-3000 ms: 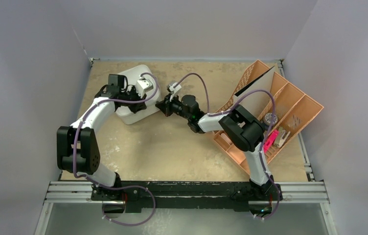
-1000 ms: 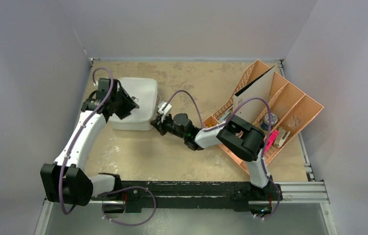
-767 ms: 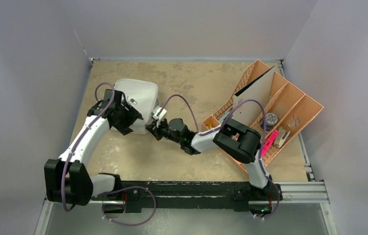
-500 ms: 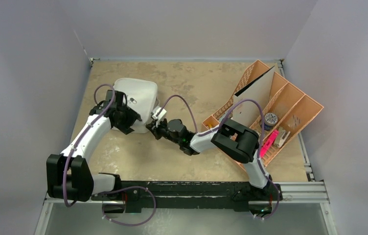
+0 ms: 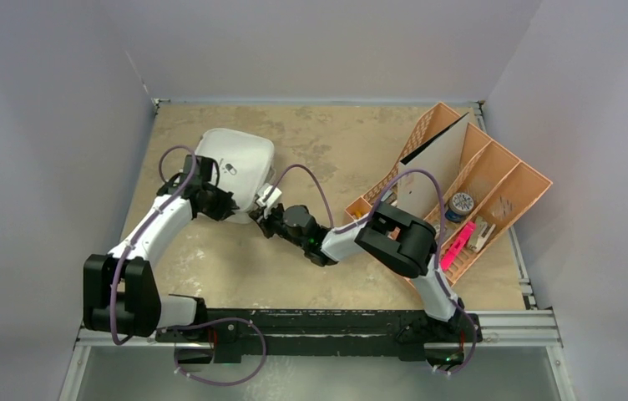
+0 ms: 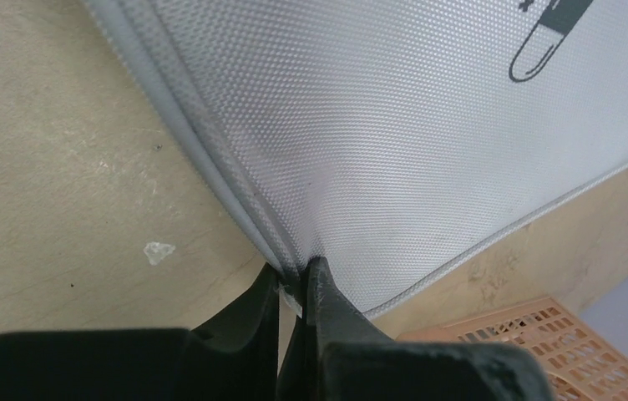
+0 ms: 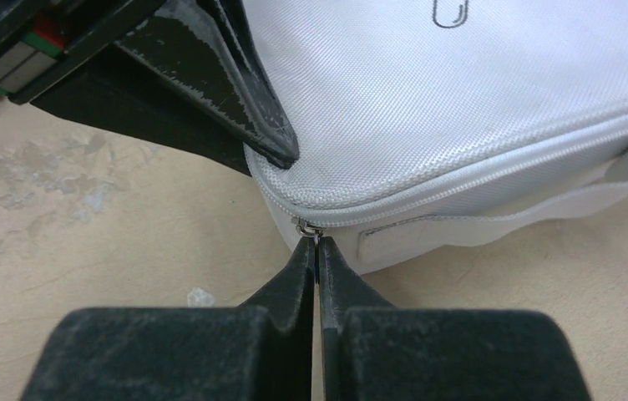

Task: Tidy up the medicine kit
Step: Zip the medicine box at the center of the board.

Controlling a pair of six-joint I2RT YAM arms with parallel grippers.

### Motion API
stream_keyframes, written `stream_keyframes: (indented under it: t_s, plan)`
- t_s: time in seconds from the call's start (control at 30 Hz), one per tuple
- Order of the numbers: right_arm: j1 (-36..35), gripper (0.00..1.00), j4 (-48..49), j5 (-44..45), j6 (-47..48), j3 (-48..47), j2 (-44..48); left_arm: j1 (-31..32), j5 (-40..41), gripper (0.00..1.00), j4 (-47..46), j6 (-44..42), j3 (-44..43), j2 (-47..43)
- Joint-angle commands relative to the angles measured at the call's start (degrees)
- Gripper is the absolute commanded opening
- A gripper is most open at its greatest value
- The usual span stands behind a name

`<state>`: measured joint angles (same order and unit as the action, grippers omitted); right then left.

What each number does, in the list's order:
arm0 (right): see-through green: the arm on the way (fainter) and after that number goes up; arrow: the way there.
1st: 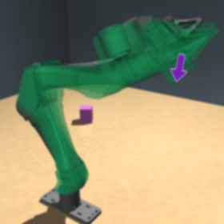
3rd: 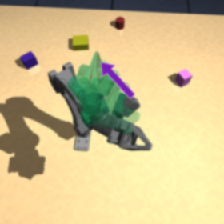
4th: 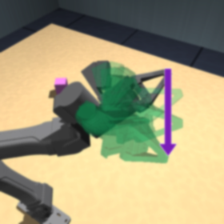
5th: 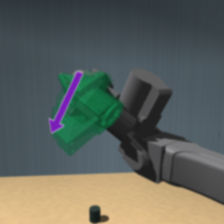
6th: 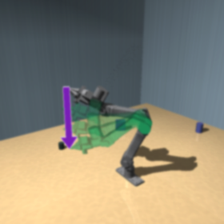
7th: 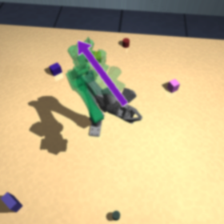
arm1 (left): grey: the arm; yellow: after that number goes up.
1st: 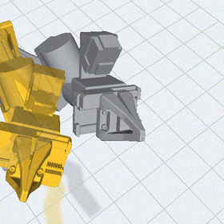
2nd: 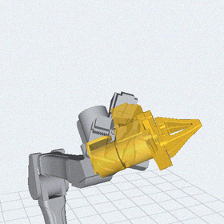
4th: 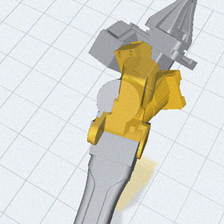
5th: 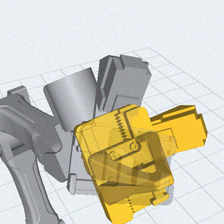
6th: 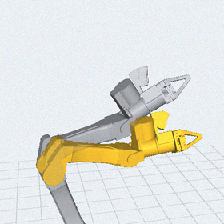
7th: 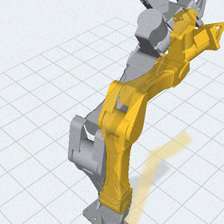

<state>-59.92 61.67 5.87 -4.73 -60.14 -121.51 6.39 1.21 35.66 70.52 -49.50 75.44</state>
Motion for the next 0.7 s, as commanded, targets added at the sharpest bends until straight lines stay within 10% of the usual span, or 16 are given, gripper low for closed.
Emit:
stream_keyframes:
  t_s: [0.0, 0.67]
  plan:
    - [-0.03, 0.0, 1.52, 4.93, 7.39, -1.94, -0.5, -0.33, 7.54, 0.0, 0.97, -3.0, 1.31, 2.93]
    - [10.27, 0.0, -5.48, 8.01, 10.14, -5.23, 4.02, -0.33, 8.02, 0.0, 0.26, -9.88, 2.55, 5.24]
